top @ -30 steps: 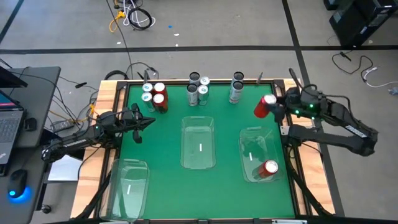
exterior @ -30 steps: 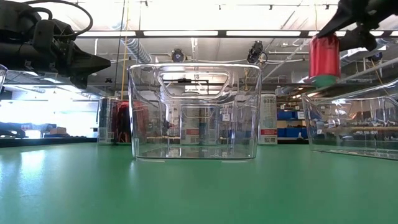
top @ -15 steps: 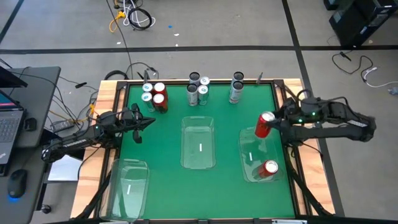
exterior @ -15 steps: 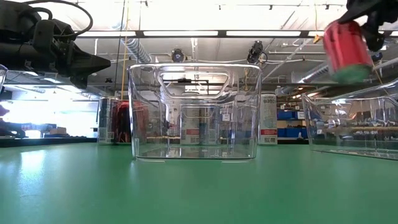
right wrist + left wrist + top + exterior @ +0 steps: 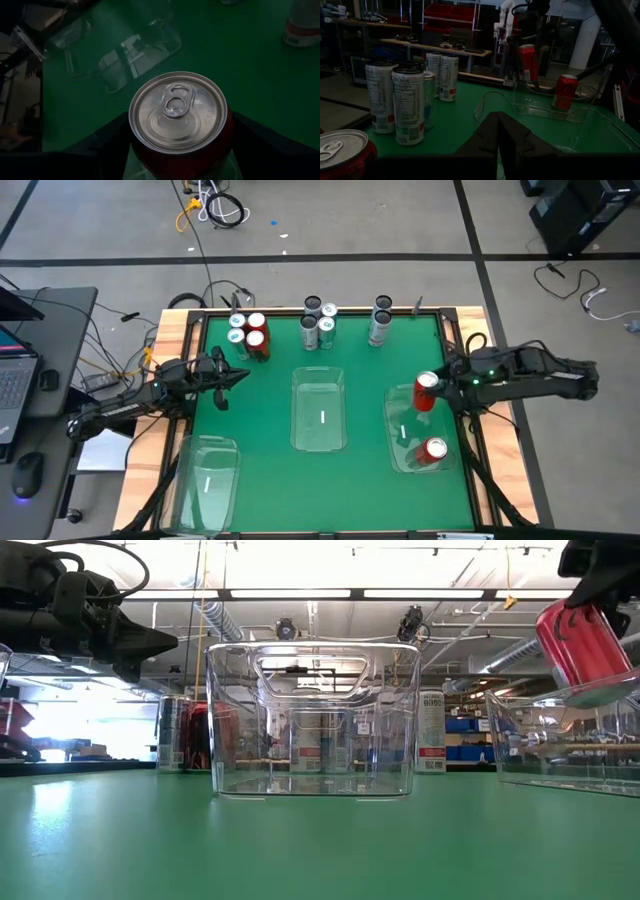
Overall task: Sort soda cans
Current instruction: Put the top right red-black soda can into the top right transparent bin
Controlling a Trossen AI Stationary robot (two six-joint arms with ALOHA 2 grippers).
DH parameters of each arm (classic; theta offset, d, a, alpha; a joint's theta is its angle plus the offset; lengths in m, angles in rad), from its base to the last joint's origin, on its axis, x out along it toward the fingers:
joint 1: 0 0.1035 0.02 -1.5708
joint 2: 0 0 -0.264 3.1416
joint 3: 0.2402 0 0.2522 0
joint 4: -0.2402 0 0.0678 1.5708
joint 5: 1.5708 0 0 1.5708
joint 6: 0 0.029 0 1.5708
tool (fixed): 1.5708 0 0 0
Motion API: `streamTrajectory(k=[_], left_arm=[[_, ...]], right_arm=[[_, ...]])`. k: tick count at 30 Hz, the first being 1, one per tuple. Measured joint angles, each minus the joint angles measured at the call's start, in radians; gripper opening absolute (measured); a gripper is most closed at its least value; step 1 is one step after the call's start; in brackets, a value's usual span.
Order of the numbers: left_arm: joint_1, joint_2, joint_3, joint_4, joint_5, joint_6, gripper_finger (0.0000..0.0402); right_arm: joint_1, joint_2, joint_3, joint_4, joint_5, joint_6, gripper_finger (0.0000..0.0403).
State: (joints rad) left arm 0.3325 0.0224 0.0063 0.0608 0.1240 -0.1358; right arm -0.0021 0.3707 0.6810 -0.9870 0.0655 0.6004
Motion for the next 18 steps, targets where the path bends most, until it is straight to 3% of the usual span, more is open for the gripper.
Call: streamTrajectory(k=[18], left_arm=[[0.0, 0.0, 0.0, 0.0, 0.0, 0.0, 0.0012]], right_arm=[[0.059, 0.045, -0.129, 0.159, 0.124, 0.018, 0.0281]])
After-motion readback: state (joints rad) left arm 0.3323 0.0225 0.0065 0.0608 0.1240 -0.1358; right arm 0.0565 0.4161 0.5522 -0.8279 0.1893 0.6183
